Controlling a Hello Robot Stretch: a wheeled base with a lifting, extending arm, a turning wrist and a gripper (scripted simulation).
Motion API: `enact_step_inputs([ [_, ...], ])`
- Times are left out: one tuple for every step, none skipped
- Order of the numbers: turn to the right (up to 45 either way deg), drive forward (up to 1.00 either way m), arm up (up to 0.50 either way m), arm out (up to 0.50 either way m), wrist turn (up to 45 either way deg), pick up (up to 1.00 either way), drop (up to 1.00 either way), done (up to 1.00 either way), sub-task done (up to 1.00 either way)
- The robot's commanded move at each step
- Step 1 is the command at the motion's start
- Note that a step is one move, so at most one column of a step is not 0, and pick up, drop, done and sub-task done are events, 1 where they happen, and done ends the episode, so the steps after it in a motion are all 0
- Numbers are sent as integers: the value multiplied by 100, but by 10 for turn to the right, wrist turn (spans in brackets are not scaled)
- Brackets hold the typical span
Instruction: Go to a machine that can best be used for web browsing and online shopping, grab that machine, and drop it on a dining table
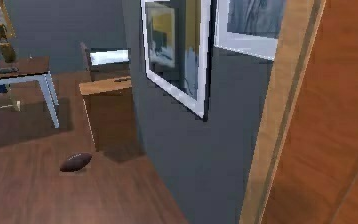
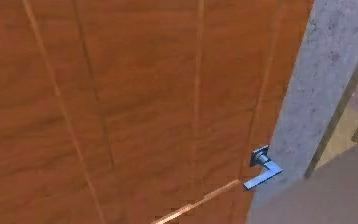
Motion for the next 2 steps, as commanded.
enact_step_inputs([
  [-180, 0, 0, 0, 0, 0, 0, 0, 0],
  [0, 25, 0, 0, 0, 0, 0, 0, 0],
])
